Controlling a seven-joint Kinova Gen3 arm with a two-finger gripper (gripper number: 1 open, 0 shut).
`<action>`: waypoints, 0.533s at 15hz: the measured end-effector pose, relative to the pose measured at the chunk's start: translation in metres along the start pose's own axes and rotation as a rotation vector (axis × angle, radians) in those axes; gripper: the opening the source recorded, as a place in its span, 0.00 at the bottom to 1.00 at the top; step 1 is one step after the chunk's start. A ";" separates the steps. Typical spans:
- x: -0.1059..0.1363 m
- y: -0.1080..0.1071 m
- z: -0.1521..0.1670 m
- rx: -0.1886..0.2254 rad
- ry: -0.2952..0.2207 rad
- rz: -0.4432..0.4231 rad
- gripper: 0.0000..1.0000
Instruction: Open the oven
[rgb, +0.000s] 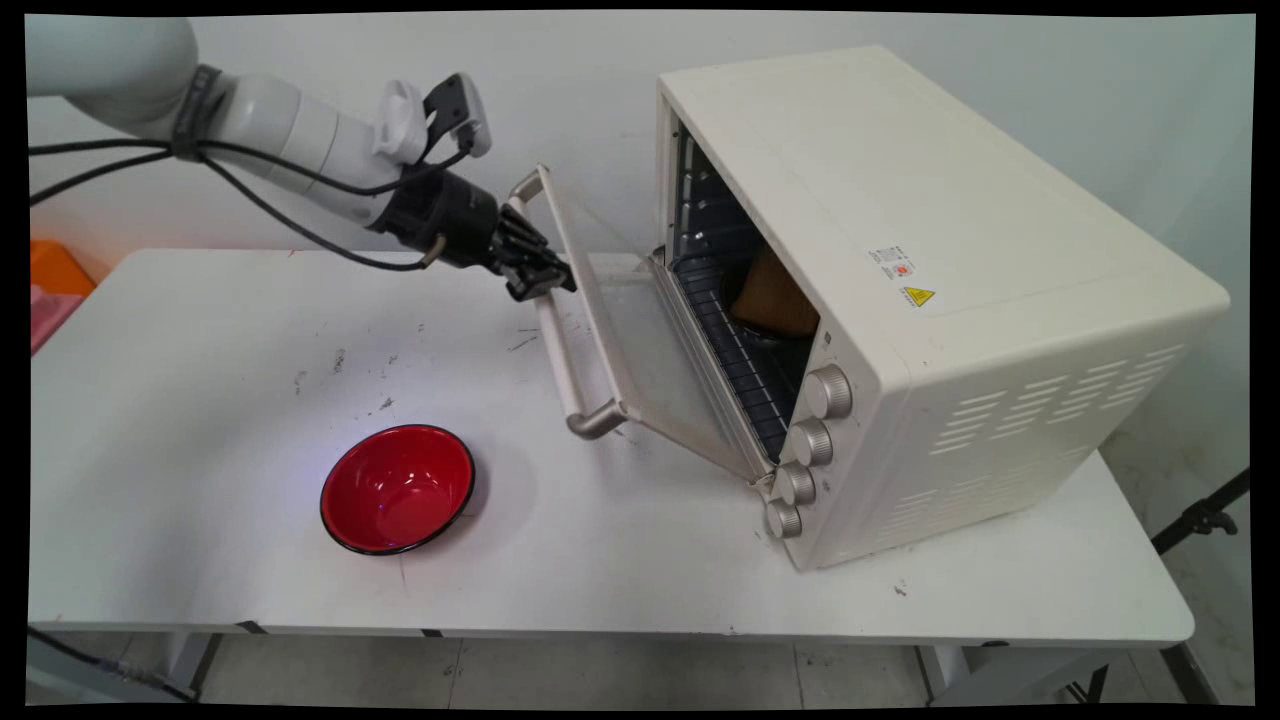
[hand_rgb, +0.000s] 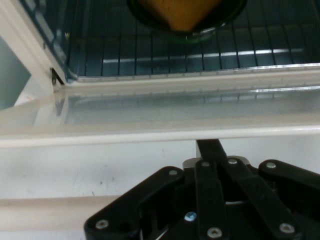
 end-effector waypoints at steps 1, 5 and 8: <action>-0.005 -0.001 -0.001 -0.001 -0.003 -0.001 0.00; -0.028 -0.006 -0.004 -0.010 -0.018 -0.005 0.00; -0.040 -0.008 -0.005 -0.017 -0.024 -0.005 0.00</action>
